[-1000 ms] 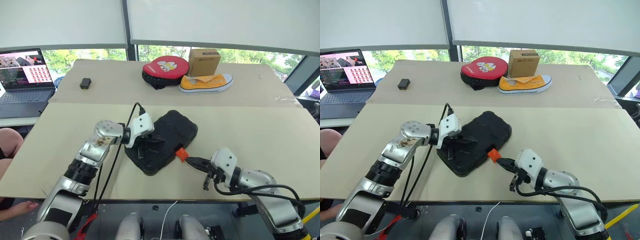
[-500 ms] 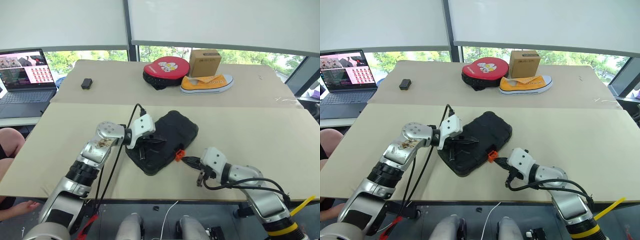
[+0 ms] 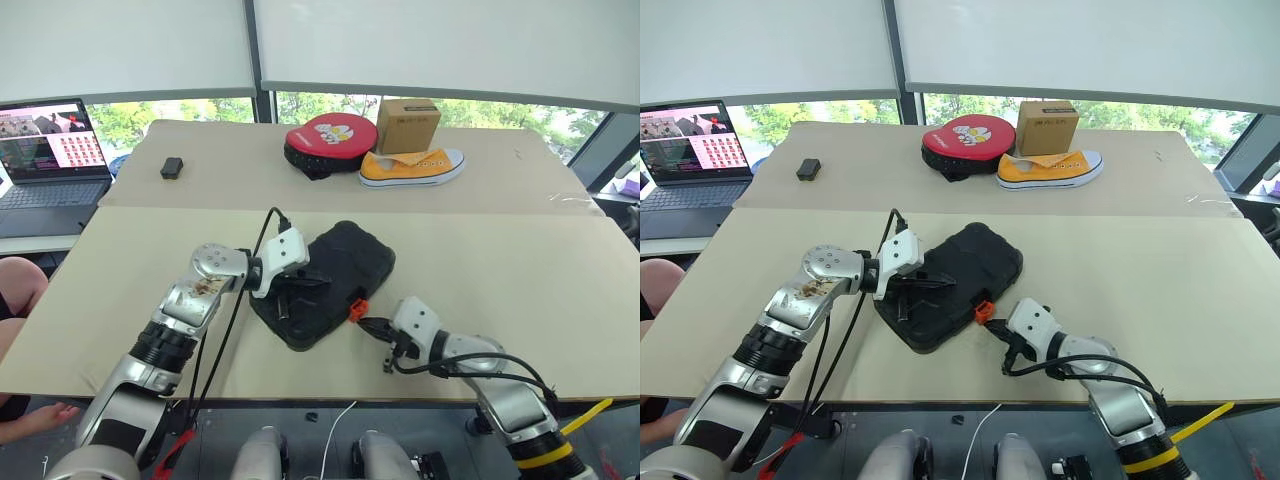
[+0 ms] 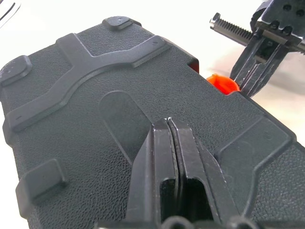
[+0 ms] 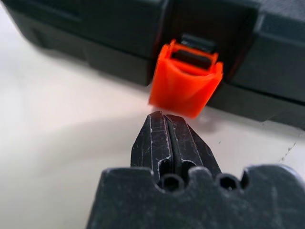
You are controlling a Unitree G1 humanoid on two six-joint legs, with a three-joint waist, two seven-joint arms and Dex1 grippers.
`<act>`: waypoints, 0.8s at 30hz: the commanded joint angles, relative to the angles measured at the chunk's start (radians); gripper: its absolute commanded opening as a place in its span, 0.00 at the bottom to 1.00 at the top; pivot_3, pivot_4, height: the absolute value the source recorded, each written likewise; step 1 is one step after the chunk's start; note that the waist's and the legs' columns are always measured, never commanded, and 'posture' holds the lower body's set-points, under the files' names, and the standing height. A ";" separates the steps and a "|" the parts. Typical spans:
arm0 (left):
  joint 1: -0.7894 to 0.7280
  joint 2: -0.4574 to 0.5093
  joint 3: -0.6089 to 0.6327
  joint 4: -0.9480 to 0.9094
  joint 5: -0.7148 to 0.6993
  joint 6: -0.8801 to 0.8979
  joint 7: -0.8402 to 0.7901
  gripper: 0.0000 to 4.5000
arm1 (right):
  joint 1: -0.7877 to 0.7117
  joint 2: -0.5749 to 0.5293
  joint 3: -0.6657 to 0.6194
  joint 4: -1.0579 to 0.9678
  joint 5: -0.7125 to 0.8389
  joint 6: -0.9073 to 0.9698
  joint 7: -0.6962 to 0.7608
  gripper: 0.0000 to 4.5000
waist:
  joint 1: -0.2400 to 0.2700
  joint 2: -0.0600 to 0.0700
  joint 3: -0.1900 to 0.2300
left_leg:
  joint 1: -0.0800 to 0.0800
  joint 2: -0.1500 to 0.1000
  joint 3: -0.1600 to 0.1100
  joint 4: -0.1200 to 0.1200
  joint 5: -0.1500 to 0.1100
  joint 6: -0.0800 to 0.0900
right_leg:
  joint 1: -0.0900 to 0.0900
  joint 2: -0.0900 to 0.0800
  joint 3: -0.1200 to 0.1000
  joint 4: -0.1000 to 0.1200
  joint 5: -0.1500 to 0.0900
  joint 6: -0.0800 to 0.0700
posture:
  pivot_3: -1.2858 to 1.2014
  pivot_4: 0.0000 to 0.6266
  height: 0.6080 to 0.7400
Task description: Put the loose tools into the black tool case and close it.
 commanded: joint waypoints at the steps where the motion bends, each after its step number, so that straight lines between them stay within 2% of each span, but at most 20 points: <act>1: 0.047 0.019 -0.055 0.068 0.057 0.070 -0.001 0.02 | -0.009 0.040 -0.047 -0.010 0.038 -0.140 -0.017 0.00 | -0.001 0.000 0.000 | 0.000 0.000 0.000 0.000 0.000 0.000 | 0.000 0.000 0.000 0.000 0.000 0.000 | 0.52 0.24 1.00; 12: 0.054 0.013 -0.060 0.066 0.058 0.083 -0.001 0.02 | 0.005 0.064 -0.085 -0.024 0.079 -0.231 0.004 0.00 | -0.017 0.000 0.000 | 0.000 0.001 0.000 -0.001 0.000 0.000 | 0.000 0.000 0.000 0.000 0.000 0.000 | 0.52 0.24 1.00; 24: 0.067 0.020 -0.067 0.054 0.055 0.104 -0.006 0.02 | -0.048 0.080 -0.024 0.056 0.009 -0.130 -0.013 0.00 | -0.024 0.000 0.000 | 0.004 0.001 0.000 -0.002 0.000 0.000 | 0.001 0.001 0.002 0.000 0.000 -0.002 | 0.52 0.24 1.00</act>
